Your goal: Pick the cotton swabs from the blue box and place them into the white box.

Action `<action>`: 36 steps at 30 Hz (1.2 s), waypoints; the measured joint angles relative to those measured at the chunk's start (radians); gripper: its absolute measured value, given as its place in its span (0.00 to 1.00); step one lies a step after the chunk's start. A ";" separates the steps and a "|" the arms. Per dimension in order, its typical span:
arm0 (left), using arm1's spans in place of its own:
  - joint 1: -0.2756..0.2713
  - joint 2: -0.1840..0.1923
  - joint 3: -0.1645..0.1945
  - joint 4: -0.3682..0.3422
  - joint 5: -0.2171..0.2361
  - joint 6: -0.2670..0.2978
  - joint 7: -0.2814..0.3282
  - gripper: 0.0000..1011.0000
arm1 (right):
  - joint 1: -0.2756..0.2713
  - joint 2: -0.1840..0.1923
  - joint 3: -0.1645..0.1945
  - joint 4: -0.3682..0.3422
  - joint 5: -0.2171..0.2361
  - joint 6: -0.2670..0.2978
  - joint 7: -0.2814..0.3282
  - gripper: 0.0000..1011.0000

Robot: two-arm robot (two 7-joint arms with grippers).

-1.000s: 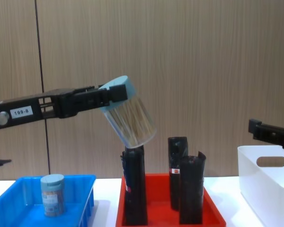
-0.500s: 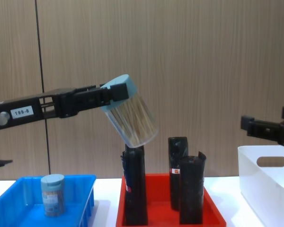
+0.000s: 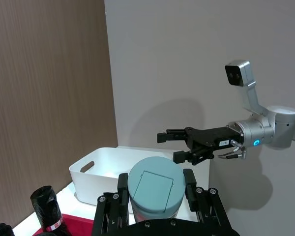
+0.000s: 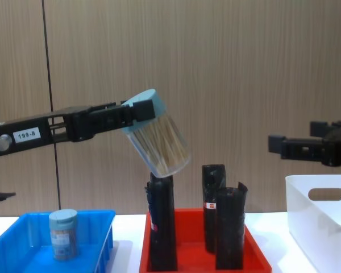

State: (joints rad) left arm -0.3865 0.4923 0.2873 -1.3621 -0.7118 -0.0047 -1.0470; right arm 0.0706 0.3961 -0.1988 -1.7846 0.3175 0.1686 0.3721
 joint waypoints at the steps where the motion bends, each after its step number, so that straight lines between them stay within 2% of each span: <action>1: 0.000 0.000 0.000 0.000 0.000 0.000 0.000 0.66 | 0.009 0.003 0.001 0.000 0.002 0.015 0.023 0.99; 11: -0.001 0.000 0.000 0.001 -0.001 -0.001 -0.001 0.66 | 0.085 0.013 -0.004 0.000 0.006 0.119 0.190 0.99; 14: -0.001 0.000 0.000 0.001 -0.001 -0.001 -0.001 0.66 | 0.108 0.012 -0.009 0.004 0.000 0.142 0.226 0.99; 16: -0.001 0.000 0.000 0.001 -0.001 -0.001 -0.002 0.66 | 0.137 0.005 -0.019 0.011 -0.013 0.174 0.275 0.99; 27: -0.001 0.000 0.000 0.001 -0.001 -0.001 -0.002 0.66 | 0.231 -0.031 -0.064 0.048 -0.077 0.251 0.400 0.99; 36: -0.001 0.000 0.000 0.001 -0.001 -0.001 -0.002 0.66 | 0.280 -0.060 -0.103 0.081 -0.121 0.277 0.459 0.99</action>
State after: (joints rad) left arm -0.3870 0.4922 0.2872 -1.3610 -0.7130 -0.0053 -1.0490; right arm 0.3507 0.3357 -0.3017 -1.7032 0.1967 0.4459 0.8312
